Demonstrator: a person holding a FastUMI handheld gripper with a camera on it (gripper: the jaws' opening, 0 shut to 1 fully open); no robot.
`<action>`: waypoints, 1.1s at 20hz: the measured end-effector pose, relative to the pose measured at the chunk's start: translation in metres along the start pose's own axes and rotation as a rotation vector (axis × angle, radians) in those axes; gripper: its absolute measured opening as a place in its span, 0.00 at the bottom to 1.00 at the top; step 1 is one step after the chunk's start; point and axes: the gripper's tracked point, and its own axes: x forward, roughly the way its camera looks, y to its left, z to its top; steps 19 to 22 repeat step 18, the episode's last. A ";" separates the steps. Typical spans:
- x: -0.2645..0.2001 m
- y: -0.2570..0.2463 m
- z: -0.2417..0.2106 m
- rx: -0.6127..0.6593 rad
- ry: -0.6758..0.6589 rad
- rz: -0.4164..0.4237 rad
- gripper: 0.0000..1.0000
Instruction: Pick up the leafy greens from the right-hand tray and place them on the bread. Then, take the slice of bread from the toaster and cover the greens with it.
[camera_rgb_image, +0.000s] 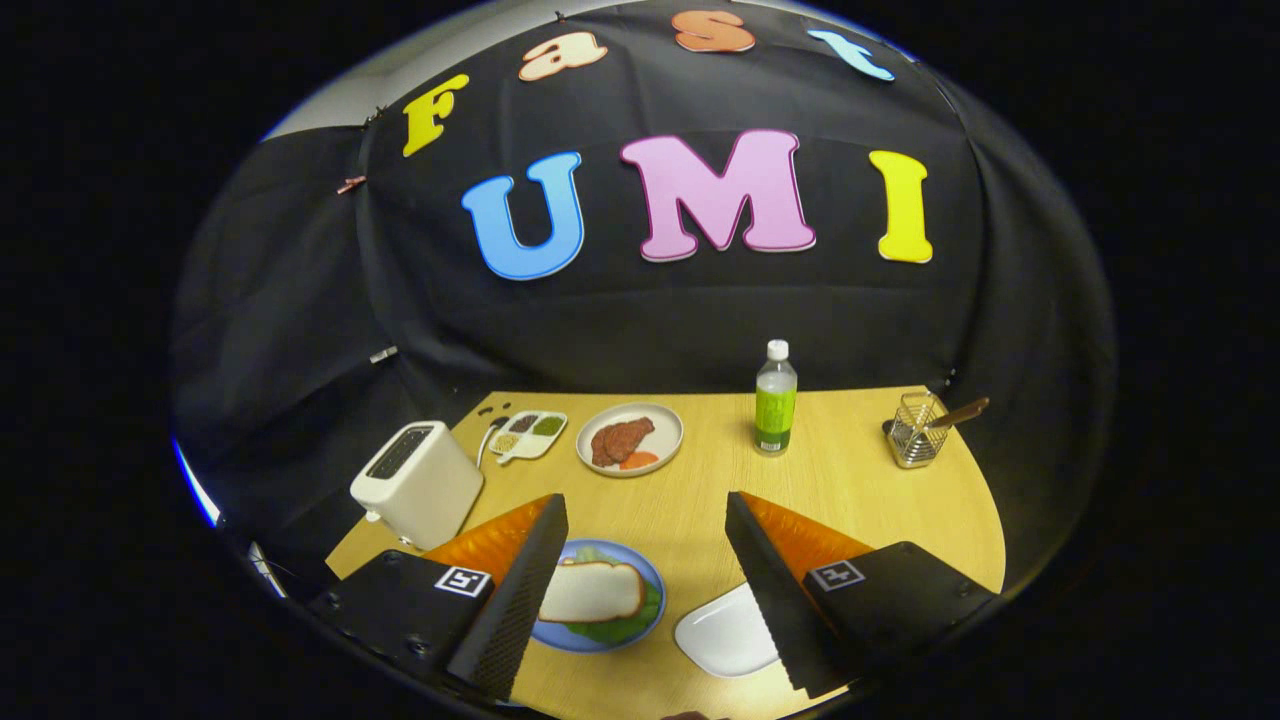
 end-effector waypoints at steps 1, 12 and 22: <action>-0.006 0.001 0.010 0.003 -0.023 -0.010 0.99; -0.065 0.019 0.069 0.027 -0.266 -0.125 0.99; -0.067 0.024 0.063 0.025 -0.250 -0.140 0.99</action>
